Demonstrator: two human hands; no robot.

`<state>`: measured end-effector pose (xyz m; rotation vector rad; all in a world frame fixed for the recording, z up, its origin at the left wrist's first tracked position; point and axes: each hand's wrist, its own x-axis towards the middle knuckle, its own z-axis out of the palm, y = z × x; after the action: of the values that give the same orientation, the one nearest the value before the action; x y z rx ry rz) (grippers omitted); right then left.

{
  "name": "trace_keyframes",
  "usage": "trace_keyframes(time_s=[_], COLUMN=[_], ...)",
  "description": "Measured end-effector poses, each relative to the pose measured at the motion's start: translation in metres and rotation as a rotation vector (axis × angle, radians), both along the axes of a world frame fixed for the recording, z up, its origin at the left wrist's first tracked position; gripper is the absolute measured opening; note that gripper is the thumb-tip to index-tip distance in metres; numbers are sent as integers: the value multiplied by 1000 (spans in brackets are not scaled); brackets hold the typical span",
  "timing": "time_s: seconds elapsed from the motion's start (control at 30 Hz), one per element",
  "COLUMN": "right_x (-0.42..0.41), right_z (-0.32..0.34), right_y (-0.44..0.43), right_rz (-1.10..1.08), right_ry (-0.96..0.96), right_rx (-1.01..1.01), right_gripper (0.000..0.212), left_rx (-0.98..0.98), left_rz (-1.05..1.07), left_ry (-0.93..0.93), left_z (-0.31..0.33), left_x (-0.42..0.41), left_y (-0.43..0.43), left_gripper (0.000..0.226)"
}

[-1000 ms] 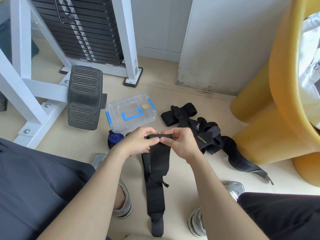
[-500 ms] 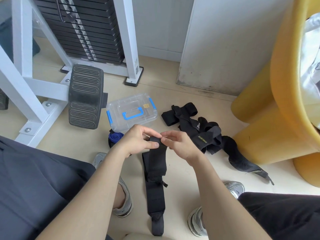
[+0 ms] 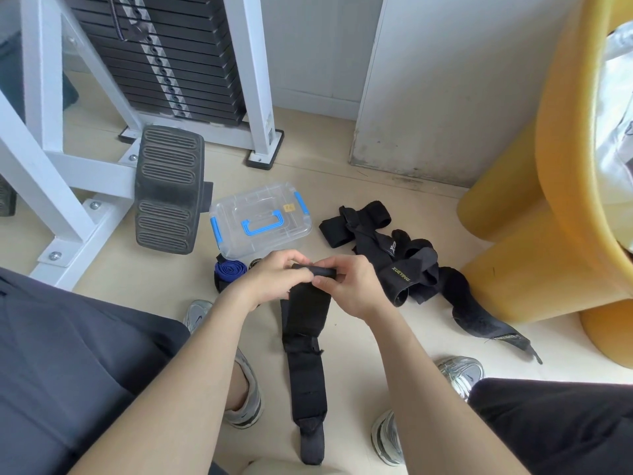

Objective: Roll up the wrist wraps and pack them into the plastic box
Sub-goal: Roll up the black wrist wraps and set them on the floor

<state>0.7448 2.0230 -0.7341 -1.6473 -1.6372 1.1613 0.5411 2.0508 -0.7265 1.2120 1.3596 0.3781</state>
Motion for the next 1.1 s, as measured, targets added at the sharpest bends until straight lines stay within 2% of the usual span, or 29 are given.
trace_keyframes(time_s=[0.07, 0.2, 0.27, 0.37, 0.5, 0.57, 0.7, 0.87, 1.03, 1.1], right_x=[1, 1, 2, 3, 4, 2, -4, -1, 0, -2], right_z=[-3, -5, -4, -4, -5, -6, -8, -10, -9, -11], right_y=[-2, -3, -2, 0, -2, -4, -3, -4, -2, -4], right_rz=[-16, -47, -53, -81, 7, 45, -13, -70, -78, -57], right_ry=[30, 137, 205, 275, 156, 119, 123, 179, 296, 275], right_rx=[-17, -47, -89, -187, -223, -198, -113, -122, -292, -366], right_gripper=[20, 26, 24, 9, 25, 25, 22, 30, 9, 30], left_rx=[-23, 55, 43, 73, 128, 143, 149, -1, 229, 288], left_rz=[-8, -20, 9, 33, 39, 41, 57, -35, -124, -90], left_ry=[-5, 25, 2, -9, -10, 3, 2, -38, 159, 190], left_z=[-1, -2, -2, -3, -7, -8, -11, -15, -19, -23], left_x=[0, -1, -2, -3, -8, -9, -6, -6, -9, -9], left_y=[-2, -4, -4, -5, -6, -7, -6, -4, -7, -7], left_gripper=[21, 11, 17, 24, 31, 37, 43, 22, 27, 31])
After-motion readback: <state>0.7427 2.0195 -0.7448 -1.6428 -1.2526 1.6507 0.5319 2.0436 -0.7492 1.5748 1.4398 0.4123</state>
